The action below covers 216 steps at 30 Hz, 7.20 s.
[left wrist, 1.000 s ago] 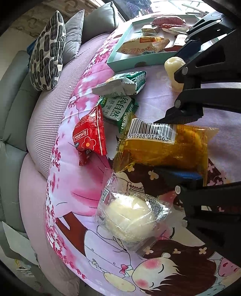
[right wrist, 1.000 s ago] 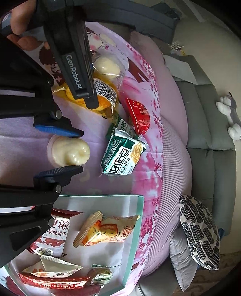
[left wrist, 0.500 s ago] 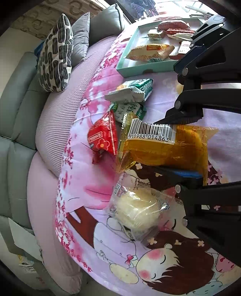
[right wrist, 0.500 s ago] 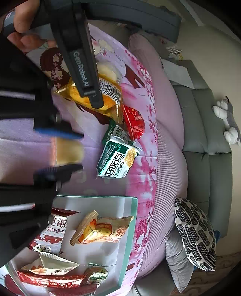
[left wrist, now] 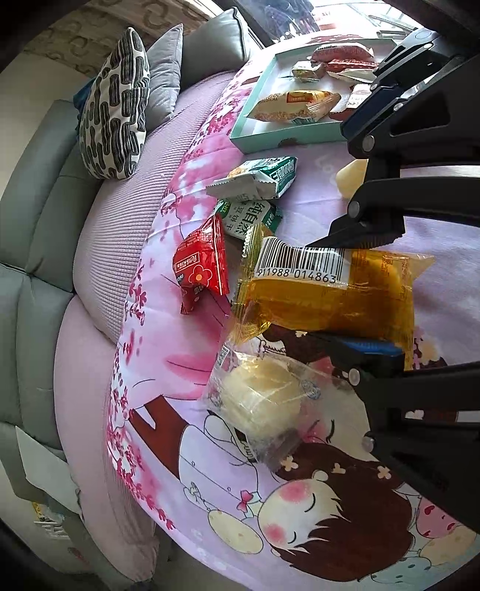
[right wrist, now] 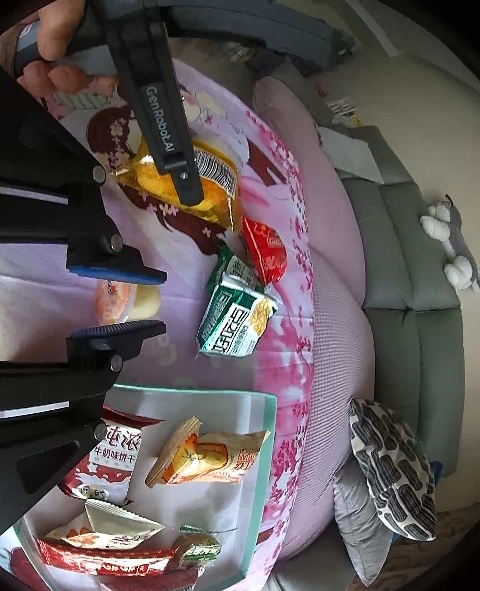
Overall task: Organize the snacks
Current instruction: 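Lift the pudding cup with the right gripper while the left grasps the yellow bun packet, then carry the pudding and the yellow bun packet into the tray with both grippers, then open both grippers to release the pudding and bun packet in the tray, then withdraw both open grippers from the tray toward the snack pile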
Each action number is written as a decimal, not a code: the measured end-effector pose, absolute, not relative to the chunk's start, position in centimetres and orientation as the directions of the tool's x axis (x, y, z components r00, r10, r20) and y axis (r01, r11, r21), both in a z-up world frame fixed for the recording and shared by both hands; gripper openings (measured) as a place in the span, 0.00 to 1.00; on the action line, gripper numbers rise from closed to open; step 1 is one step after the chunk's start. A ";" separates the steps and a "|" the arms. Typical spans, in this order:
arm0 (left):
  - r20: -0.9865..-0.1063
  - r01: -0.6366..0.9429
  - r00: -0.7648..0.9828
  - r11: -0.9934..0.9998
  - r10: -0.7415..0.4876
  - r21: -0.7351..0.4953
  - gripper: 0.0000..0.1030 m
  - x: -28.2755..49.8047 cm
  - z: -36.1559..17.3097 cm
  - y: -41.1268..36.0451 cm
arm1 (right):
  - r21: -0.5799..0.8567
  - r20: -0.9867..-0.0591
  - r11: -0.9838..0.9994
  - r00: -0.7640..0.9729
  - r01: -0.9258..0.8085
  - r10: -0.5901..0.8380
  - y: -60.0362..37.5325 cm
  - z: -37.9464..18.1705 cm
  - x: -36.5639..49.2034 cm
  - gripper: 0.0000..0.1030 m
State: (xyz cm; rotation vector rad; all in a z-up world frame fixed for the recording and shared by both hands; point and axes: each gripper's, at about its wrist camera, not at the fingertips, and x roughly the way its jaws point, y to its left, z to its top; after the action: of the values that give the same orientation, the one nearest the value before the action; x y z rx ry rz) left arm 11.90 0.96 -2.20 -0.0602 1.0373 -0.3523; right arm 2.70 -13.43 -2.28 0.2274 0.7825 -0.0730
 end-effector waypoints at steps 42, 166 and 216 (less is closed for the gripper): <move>-0.850 0.245 0.434 0.947 -0.298 -0.207 0.40 11.2 -3.3 1.4 | 0.113 -0.765 0.986 0.644 0.121 0.009 -11.5 -4.7 3.8 0.47; -0.748 0.582 0.458 0.798 -0.480 -0.155 0.58 3.1 2.9 -17.8 | 0.305 -0.663 0.780 0.710 0.546 -0.237 -32.7 0.2 -7.8 0.37; -0.774 0.183 0.608 0.979 -0.180 -0.084 0.97 7.0 0.9 -11.1 | 0.152 -0.673 0.838 0.676 0.524 -0.301 -30.3 0.2 -5.5 1.00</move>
State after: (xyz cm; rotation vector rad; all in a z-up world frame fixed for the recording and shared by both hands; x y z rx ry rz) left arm 6.98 -11.07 0.89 0.0043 0.8933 -0.2099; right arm -5.54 -30.27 0.24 0.3494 0.6847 -0.4748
